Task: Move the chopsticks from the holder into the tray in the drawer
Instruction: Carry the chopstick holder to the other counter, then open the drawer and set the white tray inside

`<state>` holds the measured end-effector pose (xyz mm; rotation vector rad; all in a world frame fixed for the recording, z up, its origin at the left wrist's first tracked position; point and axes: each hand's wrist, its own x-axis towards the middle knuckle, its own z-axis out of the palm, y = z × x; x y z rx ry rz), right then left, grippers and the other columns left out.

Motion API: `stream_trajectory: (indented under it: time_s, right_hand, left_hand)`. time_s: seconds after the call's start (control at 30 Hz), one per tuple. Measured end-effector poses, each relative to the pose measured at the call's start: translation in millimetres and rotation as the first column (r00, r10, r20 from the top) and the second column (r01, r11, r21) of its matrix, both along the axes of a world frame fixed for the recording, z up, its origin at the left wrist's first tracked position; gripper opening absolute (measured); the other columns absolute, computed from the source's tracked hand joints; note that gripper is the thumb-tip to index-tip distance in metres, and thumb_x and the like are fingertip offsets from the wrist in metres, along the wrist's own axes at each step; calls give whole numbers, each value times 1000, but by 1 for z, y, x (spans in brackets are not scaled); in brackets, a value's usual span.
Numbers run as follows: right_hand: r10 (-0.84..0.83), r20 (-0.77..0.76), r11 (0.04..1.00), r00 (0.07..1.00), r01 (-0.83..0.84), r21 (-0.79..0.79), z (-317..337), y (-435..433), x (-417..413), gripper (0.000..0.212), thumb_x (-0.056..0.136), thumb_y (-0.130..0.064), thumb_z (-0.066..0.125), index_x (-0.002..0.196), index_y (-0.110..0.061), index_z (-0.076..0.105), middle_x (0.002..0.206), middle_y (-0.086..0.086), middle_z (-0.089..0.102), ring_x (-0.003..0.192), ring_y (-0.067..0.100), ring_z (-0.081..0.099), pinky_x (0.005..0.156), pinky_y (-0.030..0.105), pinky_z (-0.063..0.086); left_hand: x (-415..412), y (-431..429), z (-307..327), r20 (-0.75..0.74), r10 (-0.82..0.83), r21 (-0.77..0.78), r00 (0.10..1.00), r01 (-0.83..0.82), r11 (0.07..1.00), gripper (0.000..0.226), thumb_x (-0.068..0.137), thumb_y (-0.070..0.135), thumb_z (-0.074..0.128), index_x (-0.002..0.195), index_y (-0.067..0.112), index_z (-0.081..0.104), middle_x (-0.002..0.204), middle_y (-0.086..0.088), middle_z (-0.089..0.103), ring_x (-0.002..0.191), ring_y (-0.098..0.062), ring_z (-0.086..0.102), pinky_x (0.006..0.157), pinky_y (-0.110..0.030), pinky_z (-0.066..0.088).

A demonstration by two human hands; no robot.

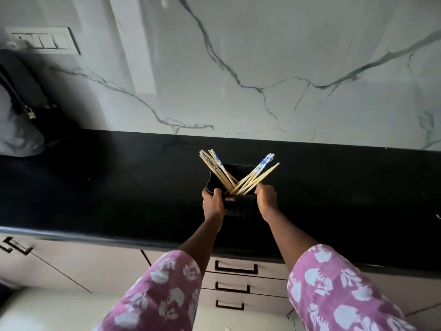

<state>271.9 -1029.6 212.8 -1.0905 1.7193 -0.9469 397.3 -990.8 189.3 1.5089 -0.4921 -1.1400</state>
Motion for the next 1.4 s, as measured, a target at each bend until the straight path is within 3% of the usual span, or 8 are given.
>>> stream_trajectory:
  time_s: [0.2,0.47,0.67,0.77,0.97,1.13,1.3,1.4]
  right_hand:
    - [-29,24,999,999,28,29,-3,-29,5,27,85,-13,44,95,5,63,89,14,56,83,27,52,73,32,36]
    - [-21,53,1000,998,21,-8,-8,-30,6,33,88,-24,44,59,-10,54,67,3,55,78,25,52,73,34,39]
    - [-58,-89,969,994,34,-243,-11,11,4,48,94,-27,49,134,-1,46,142,17,47,134,30,40,111,34,29]
    - [-9,-262,920,965,-94,-380,-25,49,-1,51,96,-21,49,141,0,37,151,16,34,143,24,27,117,30,18]
    - [51,-609,729,791,-446,-519,-84,143,-19,41,82,-6,67,121,3,60,129,20,59,124,32,54,101,39,45]
    - [204,-845,611,493,-739,-284,-142,199,-37,50,53,-8,86,100,-1,73,103,14,74,97,27,71,82,38,57]
    - [349,-870,690,350,-724,-15,-175,194,-29,46,48,-21,92,90,-11,76,88,4,77,85,19,73,75,25,60]
    - [336,-882,749,329,-661,39,-195,170,-20,47,71,-14,80,115,-6,66,114,12,70,109,24,66,96,28,51]
  left_hand:
    - [5,-35,0,45,1,33,999,-2,999,41,89,30,44,129,23,42,108,-7,59,92,-25,62,74,-37,53]
    - [8,-39,-1,157,2,16,988,-4,1000,54,94,39,47,140,14,36,132,-11,52,119,-26,52,103,-41,42]
    - [5,-1,-4,360,94,-60,928,-77,995,56,95,44,45,141,13,38,143,-9,43,131,-24,42,100,-30,34]
    - [-3,34,-15,493,121,-131,862,-64,989,39,96,36,42,127,15,52,126,-4,57,117,-21,53,87,-28,39]
    - [-25,114,-62,816,-39,-100,576,207,973,21,95,20,45,101,12,63,100,-4,64,94,-19,58,73,-23,38]
    - [-31,167,-111,929,-190,62,317,373,926,16,92,15,53,95,6,66,93,-11,67,89,-28,62,68,-33,47]
    - [-24,154,-149,890,-445,357,97,457,814,39,96,15,38,133,12,47,137,-7,50,126,-22,44,102,-30,36]
    - [-21,130,-173,855,-518,464,-23,480,744,46,97,10,32,143,10,33,149,-6,36,139,-19,30,114,-26,17]
